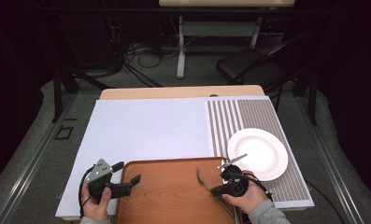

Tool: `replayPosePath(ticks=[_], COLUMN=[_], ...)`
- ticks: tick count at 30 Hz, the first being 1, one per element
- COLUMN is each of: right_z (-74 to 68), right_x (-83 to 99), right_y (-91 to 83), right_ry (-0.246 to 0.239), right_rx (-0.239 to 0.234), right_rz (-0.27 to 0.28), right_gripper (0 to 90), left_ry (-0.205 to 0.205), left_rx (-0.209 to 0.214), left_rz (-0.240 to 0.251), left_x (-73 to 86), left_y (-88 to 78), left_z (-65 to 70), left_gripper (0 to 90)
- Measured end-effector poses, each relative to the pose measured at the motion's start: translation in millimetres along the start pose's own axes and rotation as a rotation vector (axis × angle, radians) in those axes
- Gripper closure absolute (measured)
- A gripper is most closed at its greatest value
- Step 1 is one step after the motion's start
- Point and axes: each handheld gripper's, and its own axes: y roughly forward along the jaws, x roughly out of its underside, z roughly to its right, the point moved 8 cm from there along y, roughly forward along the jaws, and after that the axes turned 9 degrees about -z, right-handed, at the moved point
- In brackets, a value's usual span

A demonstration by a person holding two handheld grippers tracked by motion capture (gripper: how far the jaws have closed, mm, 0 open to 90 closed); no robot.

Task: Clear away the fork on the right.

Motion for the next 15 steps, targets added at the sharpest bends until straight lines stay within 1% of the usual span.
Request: replayPosePath(ticks=[2,4,6,8,9,10,12,14,15], right_z=[0.8,1.0,0.9,-0.4,-0.5,-0.2,0.0,0.7,0.5], right_x=[-1.0,-2.9,-3.7,-6.7,-8.1,-8.3,-12.6,-14.0,-15.7], right_y=[-1.4,-1.6,-3.3,-4.9,-6.0,-7.8,-8.3,-9.4,-9.3], right_ry=[-0.004,-0.011,-0.015,-0.02,-0.031,-0.038,-0.044,-0.052,-0.058], right_rx=[0.004,-0.005,-0.007,-0.016,-0.018,-0.015,-0.014,-0.011,-0.013], right_rz=[0.006,0.026,0.03,0.062,0.076,0.072,0.124,0.132,0.153], right_gripper=[84.1,82.4,82.5,80.9,80.9,81.0,81.3,81.4,81.4], left_ry=[0.0,0.0,-0.002,-0.003,0.0,0.0,-0.002,0.0,0.0], left_rx=[0.0,0.0,0.0,0.001,0.0,0.001,0.002,0.002,0.002], left_rz=[-0.001,-0.001,0.001,0.001,0.0,0.0,0.0,0.0,0.0], left_x=[0.0,0.0,0.0,0.0,-0.1,-0.1,-0.1,-0.2,-0.1], left_y=[0.0,-0.1,-0.1,-0.1,-0.1,-0.1,0.2,0.4,0.4], left_z=[0.2,0.1,0.1,0.2,0.2,0.3,0.5,0.3,0.2], left_gripper=[16.0,16.0,16.0,16.0,16.0,16.0,16.0,16.0,16.0])
